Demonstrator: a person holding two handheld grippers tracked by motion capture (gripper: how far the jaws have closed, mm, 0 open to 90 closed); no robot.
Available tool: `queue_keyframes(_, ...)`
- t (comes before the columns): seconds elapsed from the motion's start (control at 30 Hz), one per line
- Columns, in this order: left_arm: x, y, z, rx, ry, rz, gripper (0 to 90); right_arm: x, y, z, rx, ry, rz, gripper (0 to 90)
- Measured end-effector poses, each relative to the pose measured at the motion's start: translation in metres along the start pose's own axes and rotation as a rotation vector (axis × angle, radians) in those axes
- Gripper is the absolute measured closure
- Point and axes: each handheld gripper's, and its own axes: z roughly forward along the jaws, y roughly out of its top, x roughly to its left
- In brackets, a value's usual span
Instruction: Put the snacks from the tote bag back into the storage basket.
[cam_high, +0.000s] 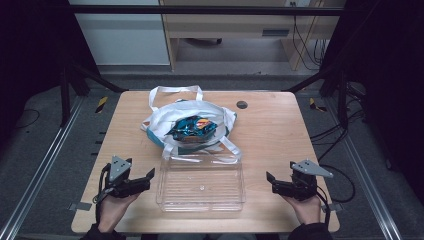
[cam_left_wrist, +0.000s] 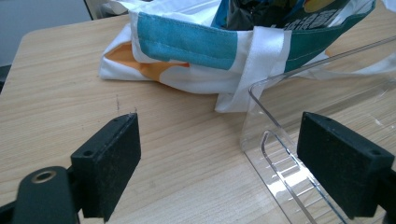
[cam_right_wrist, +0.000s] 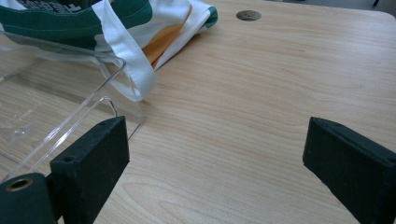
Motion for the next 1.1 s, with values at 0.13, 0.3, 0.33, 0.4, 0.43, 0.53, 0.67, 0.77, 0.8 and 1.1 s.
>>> queue_keyframes(0.13, -0.001, 0.001, -0.001, -0.008, -0.004, 0.002, 13.5, 0.000, 0.000, 0.000, -0.004, 0.001, 0.002, 7.4)
queue_keyframes(0.3, -0.002, 0.002, -0.002, -0.014, -0.007, -0.003, 13.6, 0.000, 0.000, -0.001, -0.011, 0.001, -0.004, 7.4)
queue_keyframes(0.33, -0.002, 0.002, -0.002, -0.019, -0.008, -0.004, 13.6, 0.001, 0.000, -0.001, -0.012, 0.001, -0.004, 7.4)
queue_keyframes(0.4, -0.003, 0.004, -0.003, -0.026, -0.016, -0.005, 13.6, 0.001, 0.001, -0.001, -0.023, 0.001, -0.009, 7.4)
queue_keyframes(0.43, -0.003, 0.004, -0.003, -0.025, -0.018, -0.001, 13.6, 0.001, 0.001, -0.001, -0.022, 0.001, -0.011, 7.4)
queue_keyframes(0.53, -0.004, 0.006, -0.003, -0.025, -0.025, 0.005, 13.6, 0.002, 0.002, 0.000, -0.021, -0.001, -0.021, 7.4)
queue_keyframes(0.67, -0.006, 0.009, -0.003, -0.030, -0.030, 0.001, 13.6, 0.003, 0.002, -0.001, -0.026, 0.008, -0.018, 7.4)
queue_keyframes(0.77, -0.007, 0.011, -0.003, -0.033, -0.031, 0.000, 13.6, 0.004, 0.002, -0.001, -0.027, 0.009, -0.021, 7.4)
queue_keyframes(0.8, -0.007, 0.012, -0.003, -0.033, -0.032, 0.001, 13.5, 0.004, 0.002, -0.001, -0.027, 0.009, -0.020, 7.4)
queue_keyframes(1.1, -0.012, 0.020, -0.002, -0.048, -0.048, -0.002, 13.5, 0.006, 0.004, -0.001, -0.031, 0.017, -0.023, 7.3)
